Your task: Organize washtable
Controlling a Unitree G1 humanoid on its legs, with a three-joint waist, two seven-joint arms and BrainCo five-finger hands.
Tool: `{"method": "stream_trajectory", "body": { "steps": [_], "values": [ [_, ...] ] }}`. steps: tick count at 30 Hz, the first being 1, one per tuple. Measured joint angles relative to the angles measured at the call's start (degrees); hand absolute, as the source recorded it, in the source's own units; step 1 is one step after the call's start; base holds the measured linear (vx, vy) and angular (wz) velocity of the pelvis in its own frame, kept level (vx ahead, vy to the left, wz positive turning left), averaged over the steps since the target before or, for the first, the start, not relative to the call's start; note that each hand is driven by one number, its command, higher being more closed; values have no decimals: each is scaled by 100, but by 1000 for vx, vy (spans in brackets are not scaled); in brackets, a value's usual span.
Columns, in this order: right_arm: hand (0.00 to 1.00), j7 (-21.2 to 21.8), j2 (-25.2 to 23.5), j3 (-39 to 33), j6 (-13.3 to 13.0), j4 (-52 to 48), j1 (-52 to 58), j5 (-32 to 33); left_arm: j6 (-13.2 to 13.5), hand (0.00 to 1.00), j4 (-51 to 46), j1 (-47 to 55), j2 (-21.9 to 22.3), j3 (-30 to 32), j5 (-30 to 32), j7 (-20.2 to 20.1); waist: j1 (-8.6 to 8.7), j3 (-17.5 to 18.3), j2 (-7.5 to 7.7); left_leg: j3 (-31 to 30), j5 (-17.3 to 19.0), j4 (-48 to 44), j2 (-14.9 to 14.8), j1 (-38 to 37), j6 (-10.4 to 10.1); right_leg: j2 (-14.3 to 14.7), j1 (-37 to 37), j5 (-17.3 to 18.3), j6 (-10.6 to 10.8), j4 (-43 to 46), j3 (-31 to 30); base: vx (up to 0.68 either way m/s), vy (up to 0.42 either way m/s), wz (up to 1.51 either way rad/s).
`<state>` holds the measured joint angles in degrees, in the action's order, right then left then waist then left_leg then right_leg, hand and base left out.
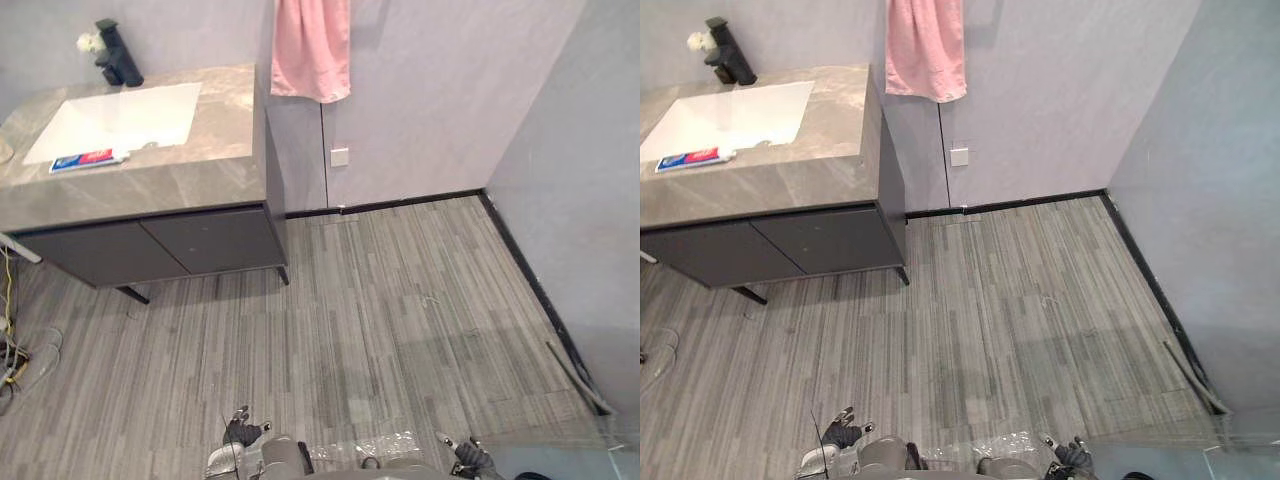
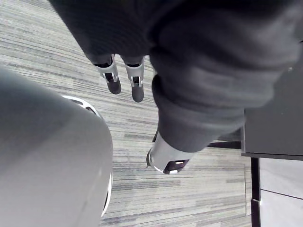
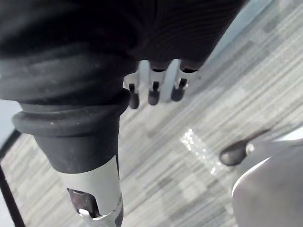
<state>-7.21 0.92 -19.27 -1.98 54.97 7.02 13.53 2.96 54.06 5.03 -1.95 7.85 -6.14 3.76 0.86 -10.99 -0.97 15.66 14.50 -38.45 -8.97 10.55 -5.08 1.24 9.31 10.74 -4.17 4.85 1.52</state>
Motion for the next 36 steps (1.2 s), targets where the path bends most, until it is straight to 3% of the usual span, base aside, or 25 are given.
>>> {"method": "stream_trajectory", "body": {
  "steps": [3, 5, 6, 7, 9, 11, 13, 14, 15, 17, 20, 21, 22, 23, 24, 28, 29, 31, 32, 34, 36],
  "values": [
    [0, 2, -129, 32, 4, -6, -121, -3, 21, 0, -77, -20, -2, -71, -2, 0, -24, -23, 50, -99, 5, 588, 225, 337, 22, -224, 74, 136, 55, -5, -220, 214, 117, -42],
    [0, 21, -90, 136, -9, -9, -139, -11, 39, 0, -69, -21, -19, -164, -2, 7, -27, 16, -15, -490, -178, 1613, 439, 434, 41, -321, 67, 330, 243, -15, -396, 264, 213, -48],
    [0, 17, -75, 172, 2, 19, -138, -11, 67, 0, -66, -3, 23, -175, -8, 3, -36, 43, -26, -512, -493, 1641, 448, 444, 334, -348, 86, 529, 356, 54, -536, 289, 261, -50],
    [0, 9, -73, 185, 5, 27, -131, -12, 71, 0, -69, 2, -11, -175, -7, 1, -46, 89, 23, -483, -526, 1600, 512, 432, 389, -423, 61, 630, 391, 144, -611, 368, 265, -59],
    [0, 28, -198, 232, 8, 48, -21, -26, 66, 0, -16, -2, -144, -179, 0, 2, -89, 283, 286, -186, -350, 1641, 704, 282, 581, -665, -177, 772, 513, 733, -658, 437, 215, -52],
    [0, 87, -270, 223, 12, 46, -12, -67, 60, 0, 8, -12, -190, -216, 1, 3, -129, 322, 363, 7, -271, 1683, 751, 57, 731, -747, -449, 739, 572, 1479, -650, 440, 191, -40],
    [0, 136, -208, 228, 3, 35, -46, -124, 62, 0, 15, 3, -174, -305, -1, 5, -170, 303, 311, 40, -135, 2006, 798, -429, 813, -771, -992, 445, 1061, 2881, -565, 412, 186, -36],
    [0, 141, -175, 229, 10, 55, -110, -197, 61, 0, 130, -36, -186, -359, -5, 8, -159, 241, 246, 47, -70, 2223, 827, -821, 826, -837, -1343, 593, 1003, 3879, -337, 380, 156, -14],
    [0, 145, -130, 238, 9, 47, -162, -250, 55, 0, 252, -79, -177, -442, -39, 13, -132, 237, 227, 51, -67, 2458, 824, -1232, 828, -947, -1564, 806, 804, 4332, 91, 370, 135, -6],
    [0, 187, 15, 394, 7, 49, -227, -299, 52, 0, 283, -119, -165, -607, -53, 8, -111, 193, 65, 73, -70, 2789, 722, -1733, 824, -979, -1935, 1027, 546, 4281, 879, 419, 77, -3],
    [0, 206, 62, 515, 4, 48, -441, -344, 55, 0, 357, -222, -170, -670, -51, 5, 5, 165, 30, 72, -68, 2845, 577, -1946, 774, -921, -2681, 959, 454, 3421, 1553, 385, -23, 13],
    [0, 212, 93, 526, 5, 48, -467, -351, 46, 0, 412, -242, -168, -745, -49, 2, 23, 129, -5, 74, -59, 2852, 531, -2069, 616, -809, -2826, 702, 388, 2917, 1709, 430, -76, 11],
    [0, 211, 107, 597, 4, 54, -433, -357, 45, 0, 416, -166, -178, -771, -48, 1, 49, 139, 59, 75, 21, 2844, 568, -2317, 391, -677, -2804, -386, 121, 1693, 1821, 557, -121, 11],
    [0, 218, 99, 620, 0, 67, -406, -350, 49, 0, 400, -141, -221, -751, -48, 1, 76, 135, 152, 12, 93, 2828, 642, -2410, 274, -673, -2779, -1172, -168, 1341, 1820, 568, -102, -8],
    [0, 226, 201, 612, -2, 142, -540, -354, 34, 0, 498, -177, -165, -723, -48, 8, 76, 89, -99, -83, 204, 2780, 460, -2592, 85, -514, -2709, -1187, -243, 1505, 1857, 536, -116, -11],
    [0, 219, 288, 523, 6, 268, -681, -456, 66, 0, 499, -407, 31, -738, -44, -2, 138, 62, -261, -292, -262, 2508, 346, -2480, -69, -335, -2499, -847, -172, 1331, 1863, 331, -114, -6],
    [0, 226, 279, 516, 12, 268, -658, -463, 72, 0, 478, -412, 110, -695, -43, -1, 150, -16, -270, -400, -343, 1806, 204, -2356, -203, -224, -2142, -764, -159, 1110, 1880, 376, -167, 9],
    [0, 219, 273, 615, 5, 216, -548, -461, 66, 0, 368, -387, 209, -511, -47, -8, 118, -93, -263, -573, -908, -19, -116, -1743, -173, -96, -1535, -662, -178, 735, 1883, 265, -85, 3],
    [0, 214, 215, 700, 4, 157, -490, -455, 64, 0, 275, -361, 211, -447, -49, 1, 74, -134, -215, -569, -1109, -1160, -411, -1236, -183, -17, -1198, -546, -236, 540, 1864, 235, -50, 1],
    [0, 197, 149, 688, -3, 27, -427, -437, 64, 0, 121, -361, 221, -314, -54, 5, 58, -191, -173, -349, -657, -1951, -670, -603, 11, 2, -847, -378, -244, 455, 1856, 237, -64, 4],
    [0, 188, 135, 641, 6, 44, -372, -385, 90, 0, -82, -373, 223, -319, -102, 9, -76, -212, -135, -103, -335, -1512, -618, 6, 48, -62, -550, -296, -128, 268, 1813, 237, -29, -8]
  ]
}}
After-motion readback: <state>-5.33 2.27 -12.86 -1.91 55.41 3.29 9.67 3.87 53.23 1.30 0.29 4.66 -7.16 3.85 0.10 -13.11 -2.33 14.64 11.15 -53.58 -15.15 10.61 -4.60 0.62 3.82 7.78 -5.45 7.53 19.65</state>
